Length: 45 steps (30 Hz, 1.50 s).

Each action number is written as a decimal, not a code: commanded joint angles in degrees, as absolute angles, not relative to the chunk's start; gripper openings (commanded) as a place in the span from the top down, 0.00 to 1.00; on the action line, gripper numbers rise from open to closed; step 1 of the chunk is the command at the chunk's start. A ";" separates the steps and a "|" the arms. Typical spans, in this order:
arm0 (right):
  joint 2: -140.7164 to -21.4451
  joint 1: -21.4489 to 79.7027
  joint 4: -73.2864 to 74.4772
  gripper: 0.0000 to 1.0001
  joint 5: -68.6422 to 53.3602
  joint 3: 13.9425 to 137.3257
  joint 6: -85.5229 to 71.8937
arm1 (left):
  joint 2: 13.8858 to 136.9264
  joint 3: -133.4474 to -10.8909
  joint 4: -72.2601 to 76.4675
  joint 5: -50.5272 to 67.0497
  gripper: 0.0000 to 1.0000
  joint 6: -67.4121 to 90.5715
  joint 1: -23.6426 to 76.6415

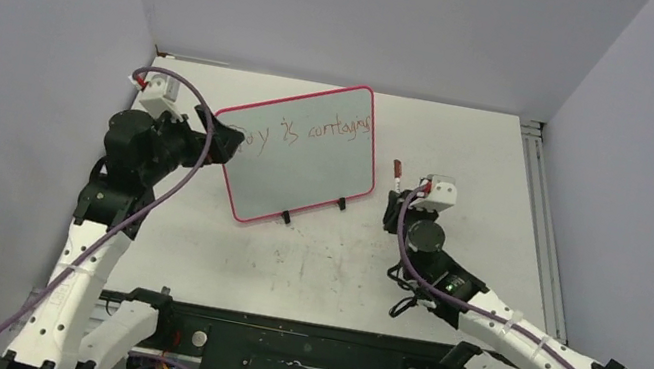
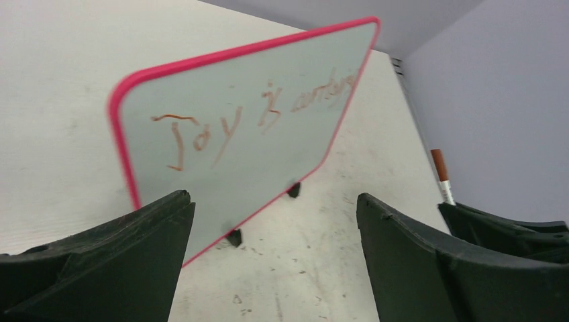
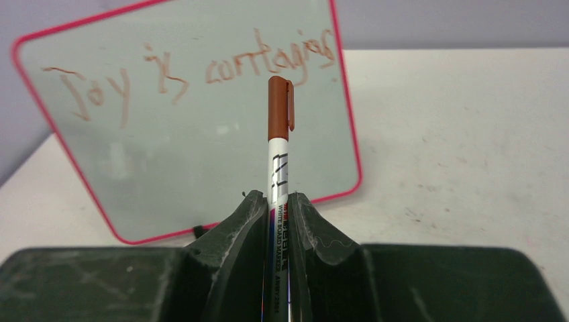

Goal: Write a sentence on the whiteboard
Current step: Place the whiteboard marker at the center of the board, then reset both arms

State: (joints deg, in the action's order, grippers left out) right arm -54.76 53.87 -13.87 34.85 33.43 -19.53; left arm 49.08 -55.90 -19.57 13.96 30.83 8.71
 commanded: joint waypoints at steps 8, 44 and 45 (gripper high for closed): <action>-65.91 28.65 -11.03 0.95 12.04 31.34 -24.82 | 43.42 -51.67 -22.34 -2.91 0.09 17.95 -2.55; -53.72 23.55 -9.61 0.03 18.68 34.53 -11.90 | 31.04 -42.10 -16.56 -13.54 0.04 13.79 -0.46; -51.86 23.55 -10.79 0.03 19.17 33.76 -11.02 | 30.51 -41.89 -16.33 -13.47 0.04 13.58 -0.46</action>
